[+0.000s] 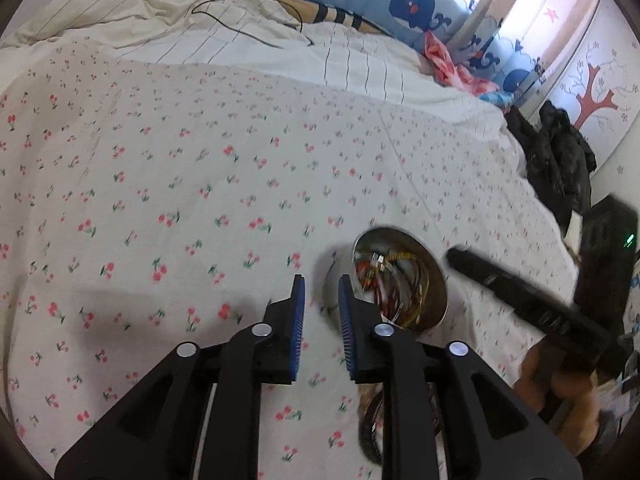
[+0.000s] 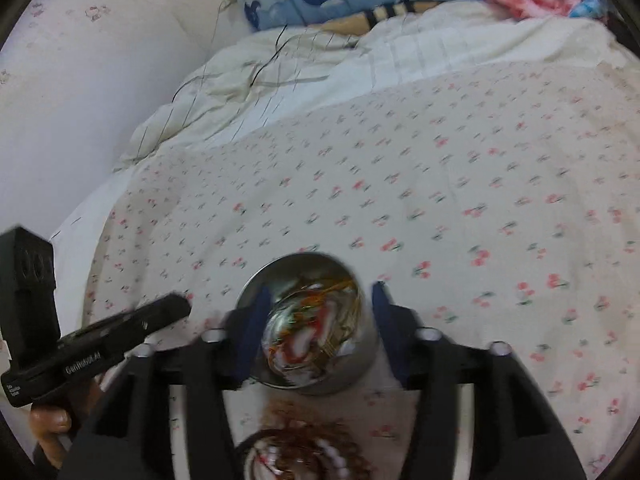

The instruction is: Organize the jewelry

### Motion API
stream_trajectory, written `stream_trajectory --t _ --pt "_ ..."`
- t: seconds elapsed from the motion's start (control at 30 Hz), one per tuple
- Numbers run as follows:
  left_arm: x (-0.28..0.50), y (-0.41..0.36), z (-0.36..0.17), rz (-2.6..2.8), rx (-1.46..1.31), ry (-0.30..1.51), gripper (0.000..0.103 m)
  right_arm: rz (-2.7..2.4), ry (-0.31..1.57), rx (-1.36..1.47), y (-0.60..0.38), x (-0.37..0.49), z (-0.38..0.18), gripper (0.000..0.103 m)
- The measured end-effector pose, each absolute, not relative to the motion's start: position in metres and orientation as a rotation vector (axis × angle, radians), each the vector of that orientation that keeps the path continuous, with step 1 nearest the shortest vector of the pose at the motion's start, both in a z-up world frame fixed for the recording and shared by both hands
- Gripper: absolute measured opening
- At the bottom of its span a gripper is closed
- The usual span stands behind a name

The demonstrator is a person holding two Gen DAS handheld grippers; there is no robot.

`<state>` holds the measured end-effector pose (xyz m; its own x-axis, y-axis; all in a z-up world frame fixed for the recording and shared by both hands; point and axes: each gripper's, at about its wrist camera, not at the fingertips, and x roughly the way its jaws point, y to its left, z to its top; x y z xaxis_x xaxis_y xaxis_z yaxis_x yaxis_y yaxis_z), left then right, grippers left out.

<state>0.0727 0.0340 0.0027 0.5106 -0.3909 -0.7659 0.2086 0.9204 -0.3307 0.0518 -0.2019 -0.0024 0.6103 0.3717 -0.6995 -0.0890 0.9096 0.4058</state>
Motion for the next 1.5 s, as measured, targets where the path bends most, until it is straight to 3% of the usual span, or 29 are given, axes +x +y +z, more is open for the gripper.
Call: stream_trajectory --t 0.3,0.7,0.8,0.9,1.23,1.27,1.37,1.5 --pt "0.044 0.026 -0.018 -0.42 -0.141 1.056 0.025 0.33 0.961 0.251 -0.238 0.006 -0.002 0.053" --pt "0.026 0.012 -0.025 -0.422 -0.068 1.071 0.043 0.536 0.966 -0.2 -0.174 -0.062 -0.026 0.053" --pt "0.025 0.008 -0.029 -0.434 -0.055 1.082 0.044 0.531 0.988 -0.237 -0.166 -0.058 -0.037 0.043" --pt "0.026 0.003 -0.032 -0.455 -0.05 1.098 0.045 0.531 1.008 -0.248 -0.165 -0.055 -0.044 0.012" --pt "0.025 -0.023 -0.05 -0.518 -0.023 1.139 0.05 0.57 0.954 0.007 -0.199 -0.046 -0.02 0.012" --pt "0.024 -0.026 -0.051 -0.517 -0.011 1.129 0.05 0.568 0.947 0.047 -0.205 -0.044 -0.016 0.012" --pt "0.022 -0.031 -0.049 -0.537 0.005 1.112 0.019 0.563 0.924 0.137 -0.218 -0.042 -0.009 0.012" --pt "0.018 -0.032 -0.039 -0.555 0.026 1.059 0.01 0.564 0.909 0.199 -0.229 -0.043 -0.003 0.012"
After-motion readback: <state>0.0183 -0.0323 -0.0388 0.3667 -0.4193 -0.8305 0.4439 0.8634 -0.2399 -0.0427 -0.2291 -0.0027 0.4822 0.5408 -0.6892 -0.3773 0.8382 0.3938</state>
